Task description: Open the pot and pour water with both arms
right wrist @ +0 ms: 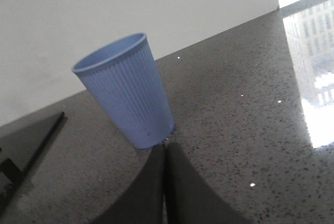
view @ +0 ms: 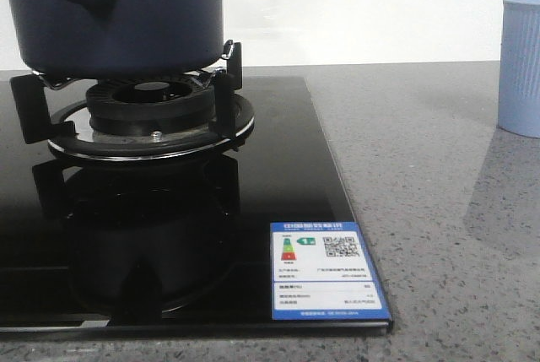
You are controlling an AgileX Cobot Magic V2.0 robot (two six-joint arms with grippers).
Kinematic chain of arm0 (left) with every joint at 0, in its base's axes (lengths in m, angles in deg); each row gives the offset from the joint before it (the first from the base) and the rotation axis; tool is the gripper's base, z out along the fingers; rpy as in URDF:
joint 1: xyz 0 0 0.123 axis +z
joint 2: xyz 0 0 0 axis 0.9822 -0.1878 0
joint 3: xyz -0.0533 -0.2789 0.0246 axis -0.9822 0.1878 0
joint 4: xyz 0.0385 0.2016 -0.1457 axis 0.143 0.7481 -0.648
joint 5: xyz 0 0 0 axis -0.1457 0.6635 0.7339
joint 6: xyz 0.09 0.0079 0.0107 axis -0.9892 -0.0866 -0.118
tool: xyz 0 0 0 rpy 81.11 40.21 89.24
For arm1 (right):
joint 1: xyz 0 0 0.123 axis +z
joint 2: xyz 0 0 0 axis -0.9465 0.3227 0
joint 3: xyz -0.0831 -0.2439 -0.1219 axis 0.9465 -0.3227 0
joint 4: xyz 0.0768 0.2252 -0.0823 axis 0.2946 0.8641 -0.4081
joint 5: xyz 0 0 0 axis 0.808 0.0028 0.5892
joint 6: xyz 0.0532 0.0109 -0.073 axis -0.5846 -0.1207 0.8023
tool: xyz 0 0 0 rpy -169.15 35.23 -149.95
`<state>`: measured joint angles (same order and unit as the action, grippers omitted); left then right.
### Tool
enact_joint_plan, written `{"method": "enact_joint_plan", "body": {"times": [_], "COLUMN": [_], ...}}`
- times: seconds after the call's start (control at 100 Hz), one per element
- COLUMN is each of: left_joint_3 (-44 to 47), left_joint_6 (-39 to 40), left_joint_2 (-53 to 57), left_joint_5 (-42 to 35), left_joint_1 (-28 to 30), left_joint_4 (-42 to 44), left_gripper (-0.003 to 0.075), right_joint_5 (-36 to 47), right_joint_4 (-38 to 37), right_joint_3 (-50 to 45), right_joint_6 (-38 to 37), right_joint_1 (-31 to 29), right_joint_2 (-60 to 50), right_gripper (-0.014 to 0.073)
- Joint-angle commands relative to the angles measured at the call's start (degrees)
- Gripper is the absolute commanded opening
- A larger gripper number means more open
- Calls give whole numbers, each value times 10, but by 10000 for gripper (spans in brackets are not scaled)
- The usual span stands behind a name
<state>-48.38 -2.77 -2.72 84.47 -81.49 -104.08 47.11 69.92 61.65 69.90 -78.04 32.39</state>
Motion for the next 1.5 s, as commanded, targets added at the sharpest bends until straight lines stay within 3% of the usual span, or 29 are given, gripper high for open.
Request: {"method": "enact_joint_plan", "body": {"times": [0.0,0.21,0.33,0.59,0.68,0.76,0.97,1.22,1.3,1.35,1.49], "left_joint_3": [8,-24,-77,-248,-307,-349,-405,-410,-410,-410,-410], "left_joint_6": [4,3,-9,-21,-64,-97,-149,-152,-152,-152,-152], "left_joint_2": [15,15,-6,-150,-209,-252,-330,-383,-392,-399,-419], "left_joint_5": [-58,-57,-37,95,132,142,138,65,43,33,17], "left_joint_1": [-4,-4,-4,-5,-12,-42,-134,-193,-200,-206,-219], "left_joint_4": [-69,-96,-58,42,40,36,36,36,36,36,34], "left_gripper": [-16,-16,-16,-16,-16,-16,-16,-10,25,75,305], "right_joint_5": [57,12,-35,-149,-189,-196,-205,-242,-251,-251,-247], "right_joint_4": [51,61,30,-66,-70,-70,-78,-87,-87,-87,-86], "right_joint_3": [-9,29,70,181,218,247,285,297,301,302,302], "right_joint_6": [-1,5,11,13,56,91,91,97,105,105,105], "right_joint_1": [1,1,1,1,1,14,54,58,58,58,58], "right_joint_2": [-9,-9,-6,77,115,139,174,177,177,177,177], "right_gripper": [-52,-50,-50,-50,-50,-50,-50,-43,15,95,363]}}
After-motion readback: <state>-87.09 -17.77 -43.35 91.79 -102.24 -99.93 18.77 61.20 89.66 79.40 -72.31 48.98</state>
